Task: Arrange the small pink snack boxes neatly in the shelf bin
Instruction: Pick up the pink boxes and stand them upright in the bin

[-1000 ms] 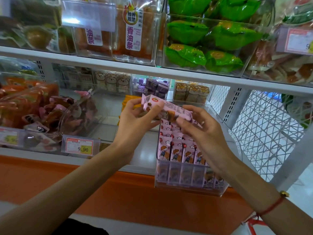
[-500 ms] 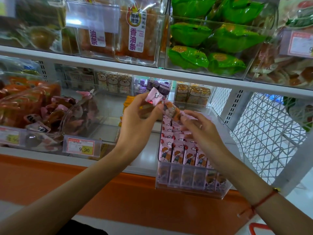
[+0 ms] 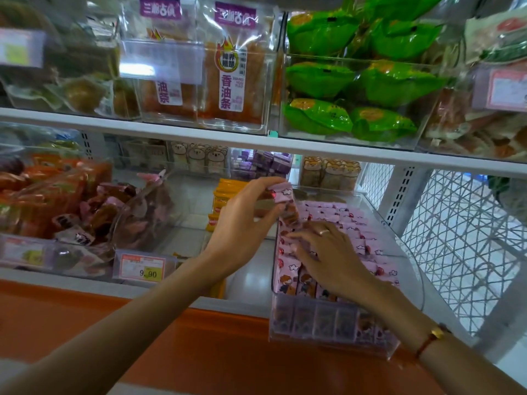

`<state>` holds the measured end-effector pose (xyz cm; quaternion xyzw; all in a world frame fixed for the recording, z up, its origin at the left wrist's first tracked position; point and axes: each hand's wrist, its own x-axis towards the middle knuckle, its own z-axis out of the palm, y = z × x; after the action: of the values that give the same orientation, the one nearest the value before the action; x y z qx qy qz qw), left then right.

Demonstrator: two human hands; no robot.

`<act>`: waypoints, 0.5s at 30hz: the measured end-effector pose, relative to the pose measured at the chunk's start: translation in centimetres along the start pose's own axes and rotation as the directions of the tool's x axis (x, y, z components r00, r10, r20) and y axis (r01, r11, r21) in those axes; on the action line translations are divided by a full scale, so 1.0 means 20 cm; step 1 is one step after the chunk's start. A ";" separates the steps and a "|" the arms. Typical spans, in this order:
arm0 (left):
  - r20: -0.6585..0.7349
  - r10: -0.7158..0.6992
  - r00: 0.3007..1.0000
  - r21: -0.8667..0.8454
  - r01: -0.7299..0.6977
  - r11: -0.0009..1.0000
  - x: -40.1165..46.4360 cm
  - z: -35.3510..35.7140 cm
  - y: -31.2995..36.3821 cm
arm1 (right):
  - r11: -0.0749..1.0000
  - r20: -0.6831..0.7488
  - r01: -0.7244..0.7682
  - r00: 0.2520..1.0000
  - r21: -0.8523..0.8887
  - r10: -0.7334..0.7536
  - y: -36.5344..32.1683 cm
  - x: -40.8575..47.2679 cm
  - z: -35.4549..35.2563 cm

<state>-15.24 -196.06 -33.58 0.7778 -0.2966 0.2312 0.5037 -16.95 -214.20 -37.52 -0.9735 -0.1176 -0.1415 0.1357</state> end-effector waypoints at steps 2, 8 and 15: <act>0.104 -0.009 0.994 0.117 -0.003 0.993 0.04 0.01 -0.02 | 1.000 0.037 0.013 0.999 0.009 -0.014 0.01 -0.04 -0.01; 0.431 -0.180 0.884 0.478 -0.054 0.877 0.20 0.05 -0.04 | 1.000 0.054 0.003 0.999 0.031 -0.005 -0.01 -0.06 -0.02; 0.361 -0.110 0.926 0.540 -0.112 0.834 0.28 0.07 -0.02 | 0.998 -0.057 0.024 0.998 0.050 -0.022 0.01 -0.09 -0.06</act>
<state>-10.80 -198.42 -30.75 0.9190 -0.3088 0.1532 0.1913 -18.79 -215.07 -36.99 -0.9640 -0.1285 -0.1672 0.1621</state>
